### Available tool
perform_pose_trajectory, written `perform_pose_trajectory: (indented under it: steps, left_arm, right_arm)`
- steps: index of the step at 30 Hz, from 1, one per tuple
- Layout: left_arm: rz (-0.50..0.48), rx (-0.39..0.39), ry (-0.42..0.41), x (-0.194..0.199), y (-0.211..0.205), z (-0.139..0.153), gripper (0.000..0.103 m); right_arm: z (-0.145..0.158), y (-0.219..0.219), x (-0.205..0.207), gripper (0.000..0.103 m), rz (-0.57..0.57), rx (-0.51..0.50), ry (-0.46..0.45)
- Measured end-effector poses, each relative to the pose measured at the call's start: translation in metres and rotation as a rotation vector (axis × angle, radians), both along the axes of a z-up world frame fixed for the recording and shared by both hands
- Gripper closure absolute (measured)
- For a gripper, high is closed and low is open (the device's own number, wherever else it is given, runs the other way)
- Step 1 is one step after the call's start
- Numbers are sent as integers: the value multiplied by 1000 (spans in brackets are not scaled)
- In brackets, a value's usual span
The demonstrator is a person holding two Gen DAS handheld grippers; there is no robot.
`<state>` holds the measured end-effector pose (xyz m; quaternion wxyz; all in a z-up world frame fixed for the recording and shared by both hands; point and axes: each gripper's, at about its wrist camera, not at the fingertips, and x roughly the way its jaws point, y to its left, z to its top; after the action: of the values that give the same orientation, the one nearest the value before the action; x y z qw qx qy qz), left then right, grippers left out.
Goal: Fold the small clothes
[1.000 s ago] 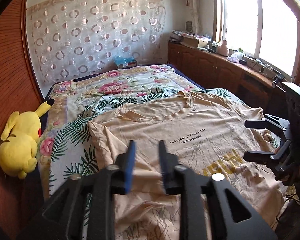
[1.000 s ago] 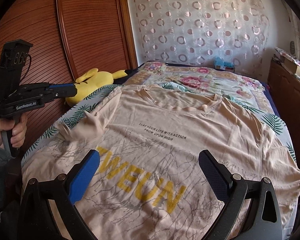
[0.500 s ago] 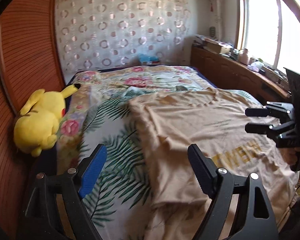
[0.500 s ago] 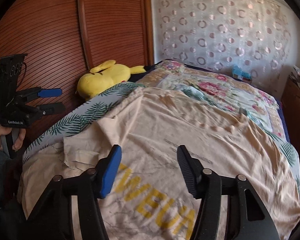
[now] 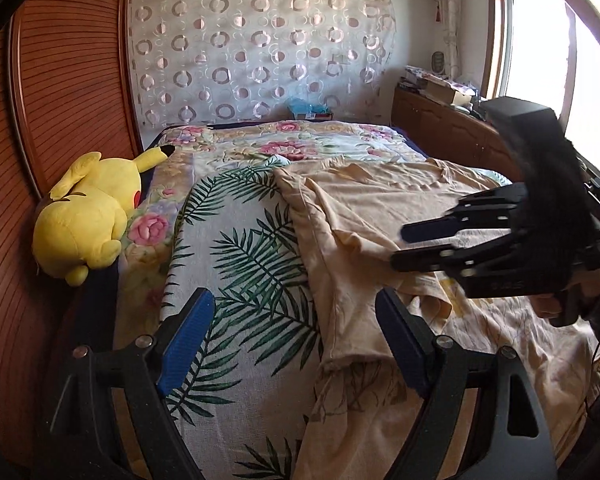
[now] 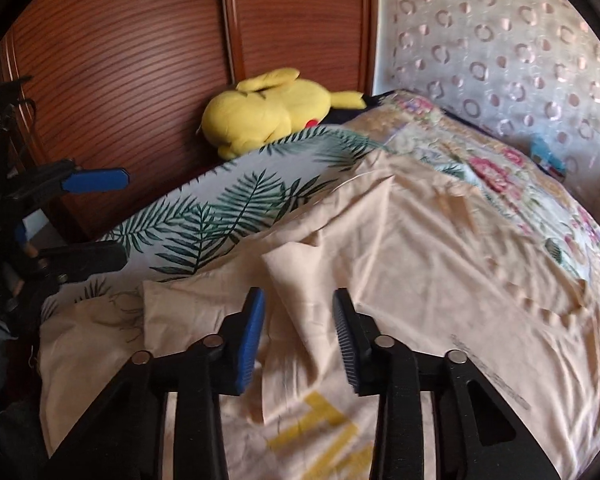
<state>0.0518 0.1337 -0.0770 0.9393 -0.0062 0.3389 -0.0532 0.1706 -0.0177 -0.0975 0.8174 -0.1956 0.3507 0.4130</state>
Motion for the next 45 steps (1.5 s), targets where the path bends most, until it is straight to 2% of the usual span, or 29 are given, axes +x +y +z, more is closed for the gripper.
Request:
perform_pose_trajectory:
  steps: [3, 5, 8, 14, 19, 22, 24, 25, 26, 28, 30, 33, 40, 42, 44, 45]
  left_arm:
    - [-4, 2, 10, 2, 1, -3, 20]
    - [-5, 1, 18, 4, 2, -7, 20]
    - [-7, -5, 36, 6, 3, -14, 20]
    - [-35, -7, 89, 14, -1, -32, 20]
    - [-56, -19, 115, 17, -3, -39, 20]
    - [-60, -16, 119, 16, -3, -39, 20]
    - [-60, -12, 114, 14, -4, -37, 20]
    - [-59, -11, 112, 14, -4, -36, 20]
    - [-57, -8, 107, 13, -4, -35, 20]
    - [-54, -5, 99, 12, -4, -33, 20]
    - [-50, -5, 94, 11, -3, -31, 20]
    - [-49, -7, 92, 8, -4, -28, 20]
    - [-42, -9, 93, 6, -3, -30, 20]
    - [-46, -9, 95, 6, -4, -32, 20]
    - [-49, -11, 94, 6, -4, -32, 20]
    - [-50, -11, 94, 7, -5, -32, 20]
  right_arm:
    - [-9, 11, 6, 78, 23, -12, 18]
    - [-12, 14, 11, 93, 37, -26, 19]
    - [-13, 10, 19, 98, 45, -4, 33]
    - [2, -31, 18, 99, -30, 66, 35]
    - [-3, -59, 18, 98, -198, -5, -39]
    - [-6, -68, 17, 98, -252, -18, -54]
    - [-6, -70, 14, 94, -275, -12, -64]
    - [-4, -68, 11, 88, -274, 0, -68]
    - [-2, -67, 9, 75, -269, 15, -64]
    - [-1, -59, 5, 62, -241, 57, -51]
    - [1, -53, 5, 62, -209, 83, -41]
    - [-6, -39, 6, 62, -186, 68, -13]
    - [-34, -21, 21, 62, -196, -69, -21]
    - [-33, -20, 20, 72, -192, -71, -31]
    - [-28, -22, 17, 94, -187, -73, -37]
    - [-26, -23, 16, 95, -177, -66, -34]
